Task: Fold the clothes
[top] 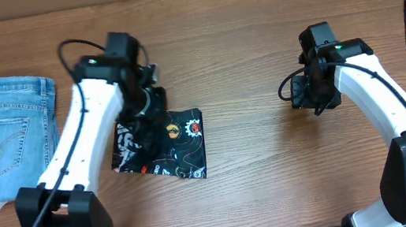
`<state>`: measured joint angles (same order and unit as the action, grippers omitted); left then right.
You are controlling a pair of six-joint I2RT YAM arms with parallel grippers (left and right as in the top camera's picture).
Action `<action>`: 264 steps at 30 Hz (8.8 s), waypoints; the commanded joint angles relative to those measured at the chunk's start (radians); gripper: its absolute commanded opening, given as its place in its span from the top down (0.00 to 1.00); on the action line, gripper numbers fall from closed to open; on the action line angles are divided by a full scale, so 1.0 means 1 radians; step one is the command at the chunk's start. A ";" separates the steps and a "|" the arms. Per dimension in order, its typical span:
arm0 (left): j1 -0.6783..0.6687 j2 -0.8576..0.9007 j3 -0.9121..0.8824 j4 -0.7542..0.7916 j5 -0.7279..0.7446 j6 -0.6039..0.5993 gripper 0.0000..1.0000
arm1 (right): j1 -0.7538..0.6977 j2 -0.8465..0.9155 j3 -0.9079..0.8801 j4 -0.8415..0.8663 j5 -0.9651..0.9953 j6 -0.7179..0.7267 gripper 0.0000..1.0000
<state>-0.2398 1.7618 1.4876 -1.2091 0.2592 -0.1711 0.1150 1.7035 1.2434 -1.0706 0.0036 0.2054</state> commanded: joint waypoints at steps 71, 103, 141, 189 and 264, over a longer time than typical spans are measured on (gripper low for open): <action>0.290 0.362 -0.001 -0.127 -0.381 -0.071 0.77 | 0.503 0.188 0.020 0.251 -0.422 -0.023 0.41; 0.416 0.024 -0.303 0.268 -0.068 0.004 0.30 | 0.301 0.188 0.020 0.084 -0.318 -0.018 0.39; 0.483 0.013 0.028 0.182 -0.465 0.100 0.96 | 0.301 0.188 0.020 0.096 -0.317 0.004 0.39; 0.793 -0.027 0.100 0.461 -0.282 0.134 0.00 | 0.204 0.150 0.235 0.100 -0.222 0.006 0.32; 0.396 -1.392 -0.161 -0.409 -0.112 0.268 0.00 | -0.126 -1.458 -0.682 0.533 -0.126 -0.083 0.00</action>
<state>0.1585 0.3710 1.3273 -1.6169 0.1322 0.0822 -0.0170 0.3424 0.6876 -0.6189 -0.0582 0.1562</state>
